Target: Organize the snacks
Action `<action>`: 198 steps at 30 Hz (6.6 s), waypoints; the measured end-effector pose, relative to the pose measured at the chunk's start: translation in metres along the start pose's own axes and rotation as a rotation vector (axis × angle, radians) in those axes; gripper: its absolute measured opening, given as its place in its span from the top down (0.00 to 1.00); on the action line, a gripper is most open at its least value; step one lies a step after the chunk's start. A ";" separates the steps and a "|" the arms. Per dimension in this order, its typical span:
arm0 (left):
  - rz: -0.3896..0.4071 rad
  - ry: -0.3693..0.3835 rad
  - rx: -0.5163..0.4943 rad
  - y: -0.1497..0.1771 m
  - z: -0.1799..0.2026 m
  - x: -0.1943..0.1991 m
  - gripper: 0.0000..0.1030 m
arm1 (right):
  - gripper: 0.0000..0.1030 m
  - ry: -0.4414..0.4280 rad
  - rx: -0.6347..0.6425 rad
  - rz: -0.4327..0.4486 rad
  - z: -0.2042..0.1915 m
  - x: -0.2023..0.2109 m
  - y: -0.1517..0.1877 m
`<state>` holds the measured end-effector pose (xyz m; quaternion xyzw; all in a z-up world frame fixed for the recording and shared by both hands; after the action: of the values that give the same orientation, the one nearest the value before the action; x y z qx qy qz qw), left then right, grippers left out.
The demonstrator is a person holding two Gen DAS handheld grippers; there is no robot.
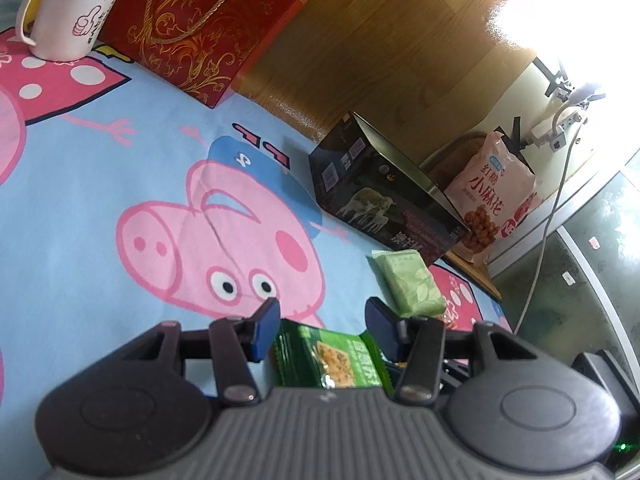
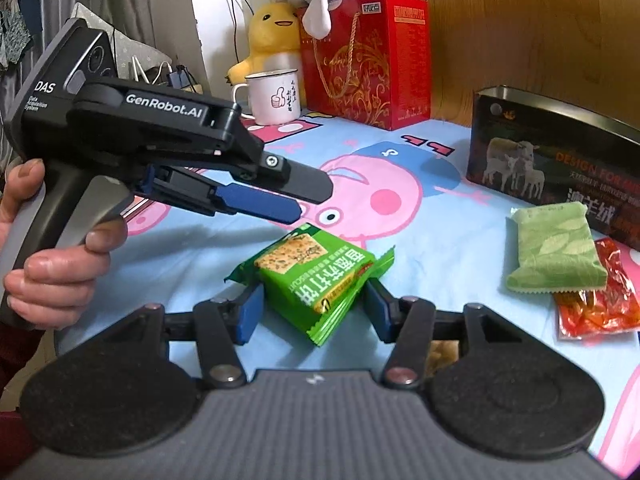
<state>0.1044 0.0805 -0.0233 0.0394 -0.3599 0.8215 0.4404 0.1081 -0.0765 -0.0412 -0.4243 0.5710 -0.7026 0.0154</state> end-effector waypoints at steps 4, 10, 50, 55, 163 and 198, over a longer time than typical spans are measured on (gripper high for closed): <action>-0.008 -0.002 -0.001 0.001 0.000 -0.002 0.53 | 0.44 0.000 -0.002 0.005 0.000 0.001 0.000; -0.016 -0.004 0.002 0.002 -0.001 -0.005 0.53 | 0.44 0.002 0.000 0.008 0.000 0.001 0.001; -0.046 0.120 0.095 0.012 -0.003 0.005 0.50 | 0.62 0.019 -0.037 0.049 0.002 0.014 0.012; -0.068 0.101 0.087 0.017 -0.005 0.006 0.49 | 0.62 0.009 -0.052 0.046 0.003 0.015 0.012; -0.053 0.108 0.081 -0.018 0.015 -0.044 0.59 | 0.67 -0.013 0.001 0.098 0.024 0.033 0.003; -0.211 -0.028 -0.209 0.073 0.082 -0.055 0.53 | 0.37 0.260 -0.028 0.070 0.050 0.086 0.071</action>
<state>0.0626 -0.0348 -0.0245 0.0422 -0.4435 0.7279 0.5211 0.0511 -0.1839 -0.0503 -0.3096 0.5923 -0.7428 -0.0402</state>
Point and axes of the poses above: each gripper's, at about its wrist camera, not at the fingertips, and x roughly against the way its jaws point, z to its right, y to its underside, the point moved 6 cm from there along -x, roughly the way its jaws point, and after that the axes turned 13 degrees about y, right-handed, at the moved point
